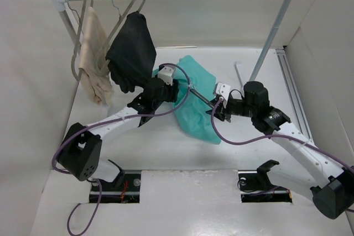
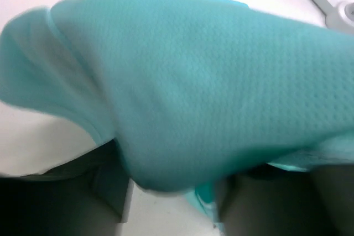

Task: Place the t-shirt on the hanger
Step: Place tshirt on hanger

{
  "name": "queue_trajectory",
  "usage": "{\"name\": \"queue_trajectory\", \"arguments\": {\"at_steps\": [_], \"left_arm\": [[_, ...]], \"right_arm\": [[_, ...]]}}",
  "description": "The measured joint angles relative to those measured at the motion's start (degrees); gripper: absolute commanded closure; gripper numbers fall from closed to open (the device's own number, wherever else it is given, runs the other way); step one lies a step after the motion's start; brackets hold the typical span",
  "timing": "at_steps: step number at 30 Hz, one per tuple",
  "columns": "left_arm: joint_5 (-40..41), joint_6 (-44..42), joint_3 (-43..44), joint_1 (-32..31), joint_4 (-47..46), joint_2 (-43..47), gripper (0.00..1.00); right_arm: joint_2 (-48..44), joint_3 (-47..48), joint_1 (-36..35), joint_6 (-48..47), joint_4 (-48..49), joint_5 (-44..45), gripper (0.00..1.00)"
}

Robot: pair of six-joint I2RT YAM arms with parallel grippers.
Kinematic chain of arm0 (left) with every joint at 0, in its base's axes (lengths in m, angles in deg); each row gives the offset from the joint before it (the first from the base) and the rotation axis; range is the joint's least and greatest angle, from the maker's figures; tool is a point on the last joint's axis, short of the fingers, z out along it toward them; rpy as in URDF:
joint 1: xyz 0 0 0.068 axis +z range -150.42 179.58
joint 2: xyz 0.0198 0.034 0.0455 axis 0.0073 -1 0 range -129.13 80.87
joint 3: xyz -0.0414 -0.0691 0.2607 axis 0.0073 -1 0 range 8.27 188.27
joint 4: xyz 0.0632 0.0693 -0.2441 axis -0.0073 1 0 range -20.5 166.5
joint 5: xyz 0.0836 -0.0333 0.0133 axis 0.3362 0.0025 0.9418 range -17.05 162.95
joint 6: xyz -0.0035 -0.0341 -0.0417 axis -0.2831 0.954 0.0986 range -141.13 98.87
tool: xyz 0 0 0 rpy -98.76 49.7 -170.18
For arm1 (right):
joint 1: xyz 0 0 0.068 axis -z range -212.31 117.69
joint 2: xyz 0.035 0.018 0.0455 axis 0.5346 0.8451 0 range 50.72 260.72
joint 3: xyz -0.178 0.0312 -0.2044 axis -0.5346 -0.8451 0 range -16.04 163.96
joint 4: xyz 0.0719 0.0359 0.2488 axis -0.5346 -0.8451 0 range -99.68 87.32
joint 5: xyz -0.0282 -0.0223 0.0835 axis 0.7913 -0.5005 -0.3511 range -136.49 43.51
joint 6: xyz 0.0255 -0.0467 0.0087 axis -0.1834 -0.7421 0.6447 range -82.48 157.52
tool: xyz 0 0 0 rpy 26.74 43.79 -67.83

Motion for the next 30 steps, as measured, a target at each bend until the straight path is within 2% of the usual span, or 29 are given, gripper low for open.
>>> {"name": "queue_trajectory", "arguments": {"at_steps": [3, 4, 9, 21, 30], "left_arm": [[-2.32, -0.17, 0.00, 0.42, -2.82, -1.31, 0.94], [-3.34, -0.61, 0.02, 0.42, -3.28, -1.53, 1.00], [-8.74, -3.26, 0.15, 0.57, -2.73, -1.57, 1.00], [-27.36, -17.05, 0.15, 0.66, 9.84, 7.34, 1.00], [-39.85, -27.06, 0.09, 0.61, 18.64, 13.33, 1.00]], "right_arm": [[0.00, 0.00, 0.00, 0.28, 0.04, -0.61, 1.00], [0.00, 0.00, 0.00, 0.39, 0.02, -0.55, 1.00], [-0.07, 0.07, 0.83, 1.03, -0.15, 0.72, 1.00], [0.52, 9.79, 2.14, 1.20, -1.05, 4.61, 1.00], [1.70, 10.05, 3.50, 0.90, -0.96, 7.21, 1.00]]}}
